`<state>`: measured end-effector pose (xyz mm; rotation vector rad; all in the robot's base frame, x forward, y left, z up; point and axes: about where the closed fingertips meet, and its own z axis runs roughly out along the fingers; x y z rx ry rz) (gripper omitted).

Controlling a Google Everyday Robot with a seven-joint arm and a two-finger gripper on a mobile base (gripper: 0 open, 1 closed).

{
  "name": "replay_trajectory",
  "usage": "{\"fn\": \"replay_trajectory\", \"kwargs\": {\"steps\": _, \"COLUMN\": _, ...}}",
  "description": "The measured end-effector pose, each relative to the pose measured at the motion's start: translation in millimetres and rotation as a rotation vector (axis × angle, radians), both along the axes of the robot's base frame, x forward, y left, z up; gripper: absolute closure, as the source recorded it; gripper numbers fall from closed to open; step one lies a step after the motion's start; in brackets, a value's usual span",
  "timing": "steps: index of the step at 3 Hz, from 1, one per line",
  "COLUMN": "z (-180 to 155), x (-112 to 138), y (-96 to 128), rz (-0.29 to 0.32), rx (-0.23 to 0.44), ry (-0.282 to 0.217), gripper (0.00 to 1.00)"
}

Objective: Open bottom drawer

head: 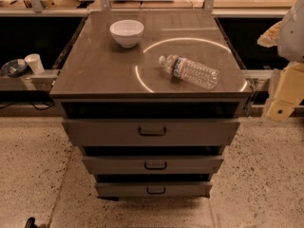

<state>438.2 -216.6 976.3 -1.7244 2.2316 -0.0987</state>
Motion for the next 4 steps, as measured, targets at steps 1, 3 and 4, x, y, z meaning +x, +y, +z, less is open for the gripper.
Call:
{"fn": "replay_trajectory", "kwargs": {"steps": 1, "z": 0, "x": 0, "y": 0, "rz": 0.000, "rx": 0.000, "ry": 0.000, "gripper": 0.00}}
{"fn": "replay_trajectory", "kwargs": {"steps": 3, "z": -121, "x": -25, "y": -29, "rz": -0.046, "rx": 0.250, "ry": 0.047, "gripper": 0.00}}
{"fn": "replay_trajectory", "kwargs": {"steps": 4, "z": -176, "x": -47, "y": -37, "rz": -0.080, "rx": 0.336, "ry": 0.091, "gripper": 0.00}}
